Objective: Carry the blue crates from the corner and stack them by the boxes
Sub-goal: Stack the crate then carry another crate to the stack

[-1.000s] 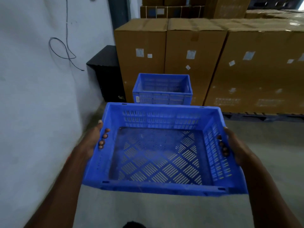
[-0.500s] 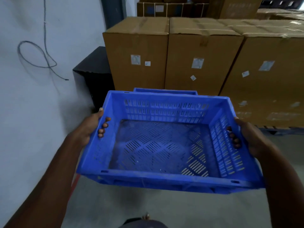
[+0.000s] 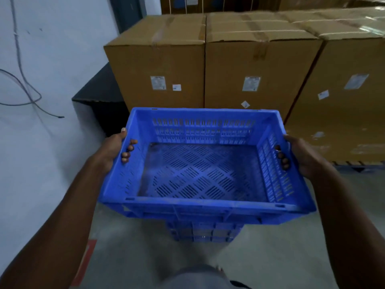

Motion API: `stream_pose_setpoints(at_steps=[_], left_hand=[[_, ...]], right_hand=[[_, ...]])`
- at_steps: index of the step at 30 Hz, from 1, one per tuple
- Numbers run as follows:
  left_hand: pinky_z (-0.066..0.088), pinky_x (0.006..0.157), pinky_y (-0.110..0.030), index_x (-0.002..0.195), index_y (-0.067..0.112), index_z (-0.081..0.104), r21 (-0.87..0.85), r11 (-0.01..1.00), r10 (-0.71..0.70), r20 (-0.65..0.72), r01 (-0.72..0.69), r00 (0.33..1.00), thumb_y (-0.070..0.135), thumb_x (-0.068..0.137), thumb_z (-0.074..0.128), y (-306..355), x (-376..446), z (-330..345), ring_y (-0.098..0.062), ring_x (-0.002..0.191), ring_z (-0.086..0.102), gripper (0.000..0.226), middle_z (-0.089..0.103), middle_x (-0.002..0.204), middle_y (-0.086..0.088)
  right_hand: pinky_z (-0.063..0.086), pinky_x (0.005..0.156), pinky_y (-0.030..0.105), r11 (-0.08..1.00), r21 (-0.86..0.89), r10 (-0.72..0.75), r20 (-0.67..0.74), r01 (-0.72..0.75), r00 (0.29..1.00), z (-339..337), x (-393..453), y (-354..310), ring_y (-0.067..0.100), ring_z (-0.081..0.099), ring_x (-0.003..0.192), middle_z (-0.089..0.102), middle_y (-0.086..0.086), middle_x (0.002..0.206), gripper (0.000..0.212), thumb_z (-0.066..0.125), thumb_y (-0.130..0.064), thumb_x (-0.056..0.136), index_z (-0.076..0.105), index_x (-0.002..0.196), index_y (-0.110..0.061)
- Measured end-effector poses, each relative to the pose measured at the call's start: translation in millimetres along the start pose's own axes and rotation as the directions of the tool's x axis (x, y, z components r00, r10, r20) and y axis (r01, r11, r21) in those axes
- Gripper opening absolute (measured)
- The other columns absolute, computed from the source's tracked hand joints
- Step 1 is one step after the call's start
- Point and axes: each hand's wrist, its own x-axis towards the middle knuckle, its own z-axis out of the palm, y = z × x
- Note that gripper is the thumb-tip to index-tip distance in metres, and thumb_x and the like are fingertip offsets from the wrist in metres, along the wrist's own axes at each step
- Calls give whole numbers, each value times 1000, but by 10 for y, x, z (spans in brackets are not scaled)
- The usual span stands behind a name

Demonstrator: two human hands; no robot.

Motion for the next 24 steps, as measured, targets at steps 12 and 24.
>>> stream_pose_setpoints(at_steps=[12,24], left_hand=[[27,36,-17,102,6,59,42,997,-58,-82,61,995,57,105,29,289,1074,214,-9,36,28,59,41,67,0],[24,38,-16,90,7,59,66,992,-97,-99,104,990,52,106,29,455,1455,308,-11,42,25,57,41,65,0]], right_hand=[[27,33,20,998,-55,38,-9,-38,999,275,1095,-572,12,30,36,39,1,61,47,32,-52,102,48,81,-14],[24,35,14,995,-42,86,-50,-88,995,397,1368,-693,10,28,32,36,1,64,46,29,-50,102,48,80,-15]])
